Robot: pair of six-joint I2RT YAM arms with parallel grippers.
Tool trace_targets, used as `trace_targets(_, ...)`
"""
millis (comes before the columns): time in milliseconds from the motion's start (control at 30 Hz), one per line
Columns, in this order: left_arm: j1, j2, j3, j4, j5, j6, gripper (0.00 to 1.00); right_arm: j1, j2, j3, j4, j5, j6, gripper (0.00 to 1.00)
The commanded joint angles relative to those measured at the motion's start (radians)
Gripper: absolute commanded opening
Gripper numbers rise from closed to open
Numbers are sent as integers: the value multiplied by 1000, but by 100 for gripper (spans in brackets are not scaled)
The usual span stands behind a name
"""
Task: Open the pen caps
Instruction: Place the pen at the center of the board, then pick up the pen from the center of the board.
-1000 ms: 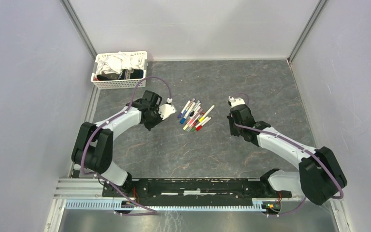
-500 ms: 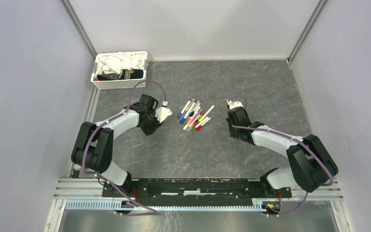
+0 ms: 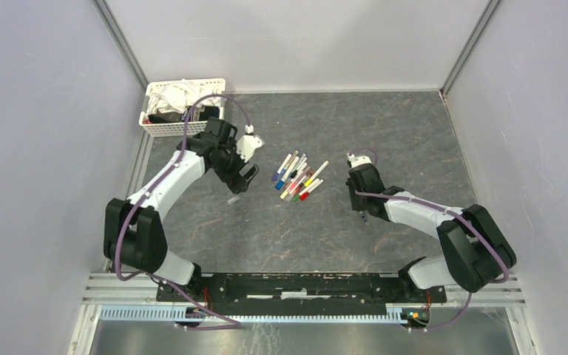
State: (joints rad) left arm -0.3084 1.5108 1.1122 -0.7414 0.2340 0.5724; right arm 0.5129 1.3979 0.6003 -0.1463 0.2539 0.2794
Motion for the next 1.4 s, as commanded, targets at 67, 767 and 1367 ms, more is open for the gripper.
trace_targets(67, 13, -54, 137, -118, 92, -113, 100, -2, -39, 56, -65, -10, -1, 31)
trace_targets(767, -107, 448, 488, 20, 16, -237, 80, -3, -251, 213, -168, -120, 47, 43)
trace_targets(1367, -154, 585, 498, 87, 17, -273, 71, -3, -313, 118, -103, -177, 94, 30)
